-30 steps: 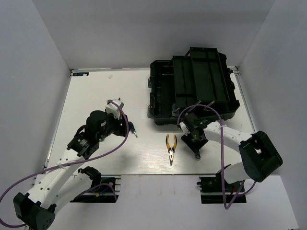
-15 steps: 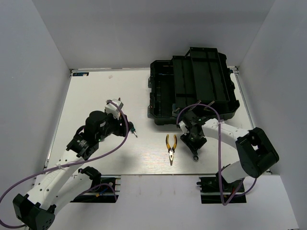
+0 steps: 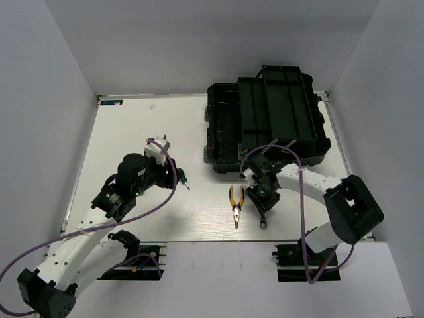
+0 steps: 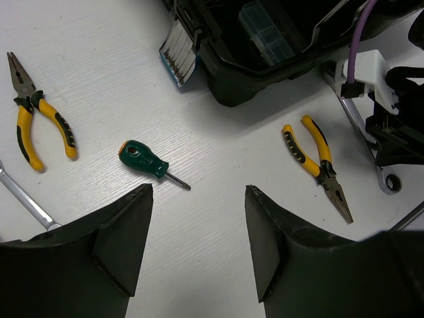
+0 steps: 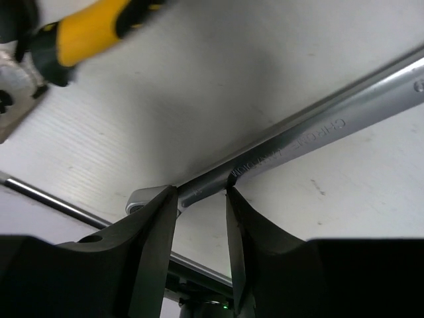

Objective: Sort the tools into containers

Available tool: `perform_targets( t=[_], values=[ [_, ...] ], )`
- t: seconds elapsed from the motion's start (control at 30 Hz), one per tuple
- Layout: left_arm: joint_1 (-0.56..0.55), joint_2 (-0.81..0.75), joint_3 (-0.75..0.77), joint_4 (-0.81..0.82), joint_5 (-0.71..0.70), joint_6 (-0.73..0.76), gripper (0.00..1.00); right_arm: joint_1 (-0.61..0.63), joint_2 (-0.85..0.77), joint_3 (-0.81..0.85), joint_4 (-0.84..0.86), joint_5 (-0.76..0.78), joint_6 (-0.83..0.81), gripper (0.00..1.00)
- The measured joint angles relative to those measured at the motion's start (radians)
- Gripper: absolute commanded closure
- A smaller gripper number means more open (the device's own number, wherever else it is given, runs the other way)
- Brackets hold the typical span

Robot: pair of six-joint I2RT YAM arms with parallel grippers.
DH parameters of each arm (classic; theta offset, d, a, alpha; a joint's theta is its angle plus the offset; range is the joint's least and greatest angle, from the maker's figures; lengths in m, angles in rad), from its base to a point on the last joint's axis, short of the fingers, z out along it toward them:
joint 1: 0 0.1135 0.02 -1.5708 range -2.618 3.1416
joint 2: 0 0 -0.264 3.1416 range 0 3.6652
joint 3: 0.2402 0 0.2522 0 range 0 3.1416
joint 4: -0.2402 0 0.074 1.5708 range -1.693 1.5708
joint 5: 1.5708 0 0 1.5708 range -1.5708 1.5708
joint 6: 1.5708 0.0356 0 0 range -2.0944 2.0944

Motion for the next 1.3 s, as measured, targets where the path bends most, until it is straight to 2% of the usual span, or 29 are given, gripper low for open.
perform_targets(
  t=[0.23, 0.73, 1.03, 1.17, 1.2, 1.3],
  values=[
    [0.0, -0.002, 0.0, 0.0, 0.0, 0.0, 0.32, 0.053, 0.016, 0.002, -0.002, -0.045, 0.029, 0.59],
    [0.0, -0.01, 0.0, 0.0, 0.0, 0.0, 0.32, 0.12, 0.017, 0.003, -0.002, -0.045, 0.088, 0.57],
    [0.0, -0.016, 0.0, 0.0, 0.0, 0.0, 0.32, 0.124, -0.035, 0.003, 0.0, 0.021, 0.095, 0.54],
    [0.0, -0.019, 0.0, 0.0, 0.0, 0.0, 0.32, 0.124, -0.128, 0.034, -0.034, 0.042, 0.039, 0.44],
    [0.0, -0.019, 0.0, 0.0, 0.0, 0.0, 0.32, 0.124, -0.145, 0.062, -0.059, 0.035, -0.002, 0.33],
    [0.0, -0.019, 0.0, 0.0, 0.0, 0.0, 0.32, 0.123, -0.171, 0.166, -0.116, -0.031, -0.17, 0.24]
  ],
)
